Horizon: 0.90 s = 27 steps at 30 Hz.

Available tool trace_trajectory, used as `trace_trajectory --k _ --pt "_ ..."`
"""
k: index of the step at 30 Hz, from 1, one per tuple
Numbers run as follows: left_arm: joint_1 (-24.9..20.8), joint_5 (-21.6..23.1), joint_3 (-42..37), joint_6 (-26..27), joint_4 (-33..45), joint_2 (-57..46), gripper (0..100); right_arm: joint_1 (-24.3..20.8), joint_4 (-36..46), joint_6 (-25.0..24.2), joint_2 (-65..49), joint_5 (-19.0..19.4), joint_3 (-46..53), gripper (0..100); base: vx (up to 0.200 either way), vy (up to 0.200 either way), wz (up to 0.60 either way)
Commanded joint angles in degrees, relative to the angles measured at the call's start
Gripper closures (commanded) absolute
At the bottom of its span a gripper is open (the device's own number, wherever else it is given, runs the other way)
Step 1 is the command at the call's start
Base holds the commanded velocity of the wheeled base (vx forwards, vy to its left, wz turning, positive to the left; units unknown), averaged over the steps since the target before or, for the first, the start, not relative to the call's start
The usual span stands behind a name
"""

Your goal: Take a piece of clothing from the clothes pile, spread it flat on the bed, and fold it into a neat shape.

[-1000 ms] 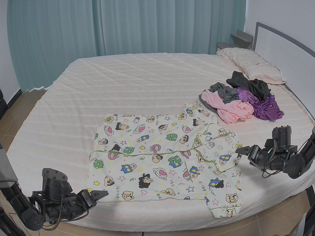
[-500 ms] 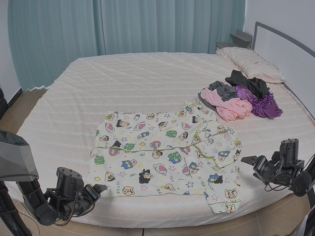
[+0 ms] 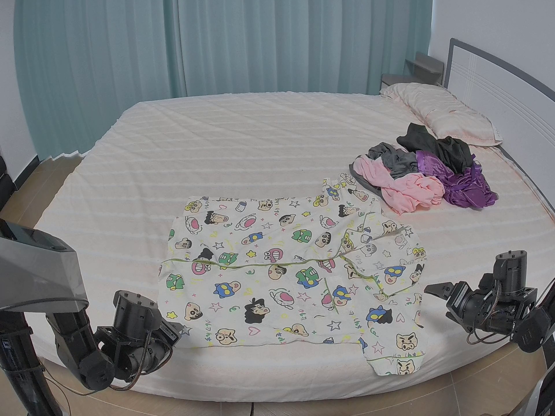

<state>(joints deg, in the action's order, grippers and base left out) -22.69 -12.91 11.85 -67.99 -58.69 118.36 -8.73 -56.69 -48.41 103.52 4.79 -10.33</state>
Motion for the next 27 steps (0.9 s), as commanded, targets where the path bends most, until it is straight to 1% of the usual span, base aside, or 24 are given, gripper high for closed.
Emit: trace_trajectory --k 1,9,13,16,19,27 --pt "0.01 -0.98 0.02 -0.13 -0.03 1.17 100 -0.06 0.0 0.16 -0.16 0.04 0.57 0 0.0 0.0 0.0" --pt "-0.6 -5.02 -2.44 0.31 -0.03 0.12 100 -0.06 0.08 0.51 0.54 0.04 1.71 0 0.0 0.0 0.0" --pt "-1.92 -5.28 -3.32 1.19 -0.11 0.03 100 -0.24 0.35 0.77 0.89 0.04 2.15 0 0.0 0.0 0.0" --pt "-2.8 -5.37 -4.55 2.16 -0.2 0.65 100 -1.12 0.61 2.35 2.56 -0.04 2.59 0 0.0 0.0 0.0" --pt "-2.89 -5.72 -5.35 2.51 -0.2 0.65 100 -1.64 0.08 4.46 5.46 -0.04 2.68 0 0.0 0.0 0.0" --pt "-2.54 -5.81 -6.14 2.86 -0.99 0.21 100 -1.73 -1.67 5.61 10.12 0.04 -1.28 0 0.0 0.0 0.0"
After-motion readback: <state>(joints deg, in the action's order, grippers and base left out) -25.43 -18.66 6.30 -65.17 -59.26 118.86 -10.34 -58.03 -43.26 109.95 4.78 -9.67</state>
